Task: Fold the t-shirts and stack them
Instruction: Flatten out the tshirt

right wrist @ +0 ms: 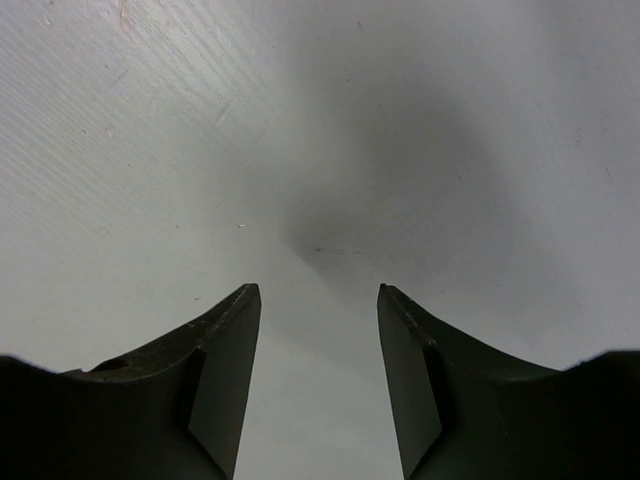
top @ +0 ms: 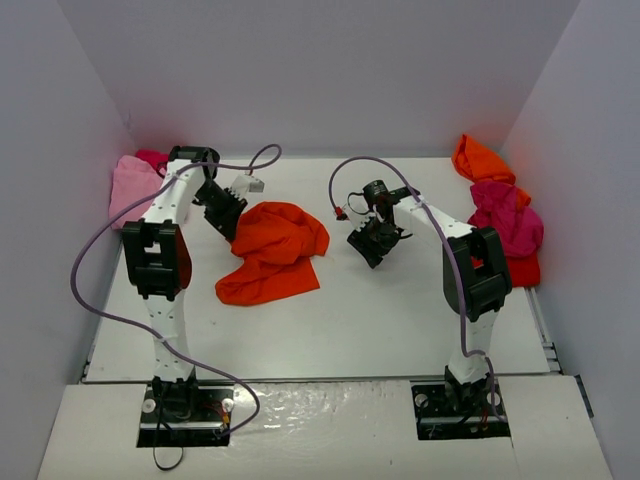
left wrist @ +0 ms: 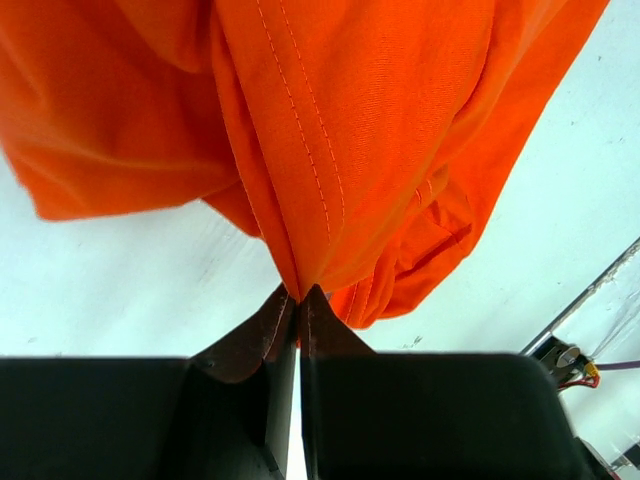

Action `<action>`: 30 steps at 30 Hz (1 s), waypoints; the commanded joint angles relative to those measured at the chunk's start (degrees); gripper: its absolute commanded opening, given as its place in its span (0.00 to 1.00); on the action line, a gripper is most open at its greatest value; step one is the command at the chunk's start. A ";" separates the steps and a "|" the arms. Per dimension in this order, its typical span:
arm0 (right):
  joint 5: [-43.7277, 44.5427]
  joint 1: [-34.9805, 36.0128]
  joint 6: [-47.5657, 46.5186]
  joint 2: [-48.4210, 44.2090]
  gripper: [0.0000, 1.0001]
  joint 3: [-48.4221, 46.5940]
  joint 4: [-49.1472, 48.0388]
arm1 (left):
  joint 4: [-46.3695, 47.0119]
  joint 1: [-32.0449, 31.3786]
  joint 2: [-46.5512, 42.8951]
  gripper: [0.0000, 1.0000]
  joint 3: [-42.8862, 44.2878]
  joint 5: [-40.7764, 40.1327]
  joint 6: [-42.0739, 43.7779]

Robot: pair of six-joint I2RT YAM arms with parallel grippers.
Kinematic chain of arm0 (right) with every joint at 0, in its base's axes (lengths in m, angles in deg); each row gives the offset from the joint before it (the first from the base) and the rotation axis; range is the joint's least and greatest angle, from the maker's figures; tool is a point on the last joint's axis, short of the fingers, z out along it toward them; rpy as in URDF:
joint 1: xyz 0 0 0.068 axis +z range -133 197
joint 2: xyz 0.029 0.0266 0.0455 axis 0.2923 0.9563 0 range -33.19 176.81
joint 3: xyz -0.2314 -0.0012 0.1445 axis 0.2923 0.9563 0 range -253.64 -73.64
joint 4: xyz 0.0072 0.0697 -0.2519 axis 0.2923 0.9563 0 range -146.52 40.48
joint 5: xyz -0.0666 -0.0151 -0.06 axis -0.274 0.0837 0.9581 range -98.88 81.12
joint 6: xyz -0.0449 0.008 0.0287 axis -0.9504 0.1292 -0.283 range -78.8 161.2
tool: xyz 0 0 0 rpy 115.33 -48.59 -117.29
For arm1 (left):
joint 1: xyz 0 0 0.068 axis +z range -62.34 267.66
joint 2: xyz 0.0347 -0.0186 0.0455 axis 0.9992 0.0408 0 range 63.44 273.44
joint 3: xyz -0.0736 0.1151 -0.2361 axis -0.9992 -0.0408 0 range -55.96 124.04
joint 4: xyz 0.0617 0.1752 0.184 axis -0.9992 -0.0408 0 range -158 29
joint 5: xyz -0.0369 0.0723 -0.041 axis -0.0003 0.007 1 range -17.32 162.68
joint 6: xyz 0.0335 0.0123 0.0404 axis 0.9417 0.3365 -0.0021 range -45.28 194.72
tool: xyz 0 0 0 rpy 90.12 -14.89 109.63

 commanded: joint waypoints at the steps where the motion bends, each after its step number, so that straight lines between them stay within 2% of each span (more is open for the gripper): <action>1: 0.20 0.55 0.06 -0.56 0.48 0.03 0.26 | -12.68 0.10 -10.77 0.00 5.63 -2.00 0.81; 4: -0.07 0.56 0.20 0.00 0.48 -0.27 0.24 | -13.28 0.00 -13.88 0.00 10.27 -2.99 0.25; 10: 0.17 1.08 0.62 0.68 0.48 -0.93 0.31 | -18.26 -1.27 -12.79 0.00 20.55 -3.41 -0.31; 14: 0.46 1.08 0.53 0.38 0.48 -0.41 0.31 | -14.35 -2.45 -15.26 0.00 20.39 -3.96 -2.27; 22: -0.01 1.19 0.88 1.19 0.48 -1.28 0.37 | -17.08 -4.66 -17.49 0.00 29.65 -7.12 -2.83; 27: -2.80 1.69 0.72 0.96 0.48 -2.09 0.54 | -15.67 -6.23 -19.94 0.00 24.32 -8.20 -2.81; 30: -7.76 3.21 -1.43 -3.07 0.46 -3.06 0.10 | -14.83 -6.15 -19.31 0.00 22.06 -7.69 -2.87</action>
